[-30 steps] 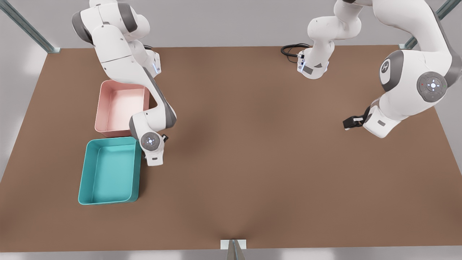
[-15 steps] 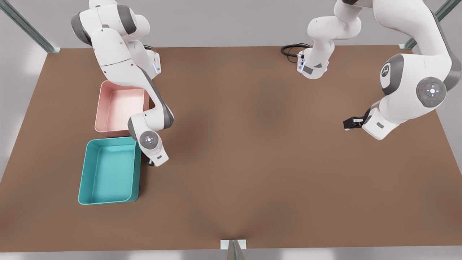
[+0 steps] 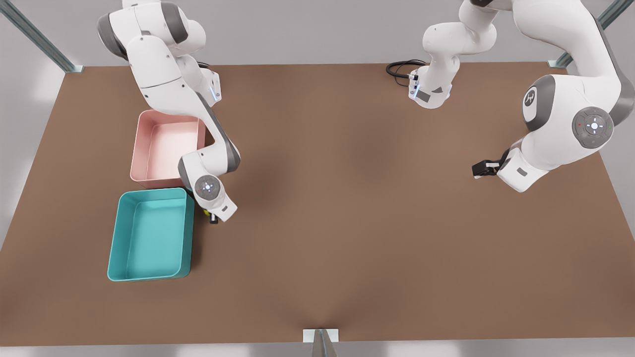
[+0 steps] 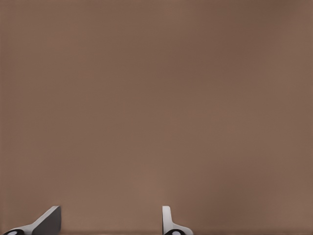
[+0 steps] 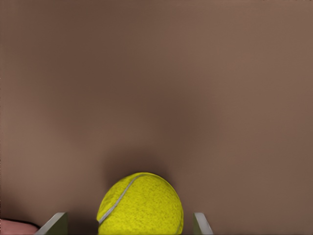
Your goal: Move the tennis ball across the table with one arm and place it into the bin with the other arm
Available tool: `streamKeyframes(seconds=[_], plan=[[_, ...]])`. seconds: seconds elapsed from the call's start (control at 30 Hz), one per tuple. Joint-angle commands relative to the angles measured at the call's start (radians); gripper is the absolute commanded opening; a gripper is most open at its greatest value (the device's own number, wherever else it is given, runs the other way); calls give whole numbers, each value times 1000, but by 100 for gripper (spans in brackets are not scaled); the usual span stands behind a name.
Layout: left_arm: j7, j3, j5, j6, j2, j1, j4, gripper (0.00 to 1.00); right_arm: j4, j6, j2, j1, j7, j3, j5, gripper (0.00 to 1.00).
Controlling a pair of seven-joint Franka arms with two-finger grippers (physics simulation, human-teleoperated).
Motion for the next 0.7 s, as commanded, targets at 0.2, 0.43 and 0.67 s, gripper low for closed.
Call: streamKeyframes(seconds=[0.2, 0.43, 0.67], plan=[[21, 0, 1, -1, 9, 0, 2, 100, -19, 35, -2, 1, -155, -20, 1, 96], [20, 0, 3, -1, 9, 0, 8, 100, -46, 81, -5, 1, -153, -30, 1, 96], [20, 0, 3, -1, 9, 0, 8, 100, -69, 116, -6, 1, -153, -30, 1, 96]])
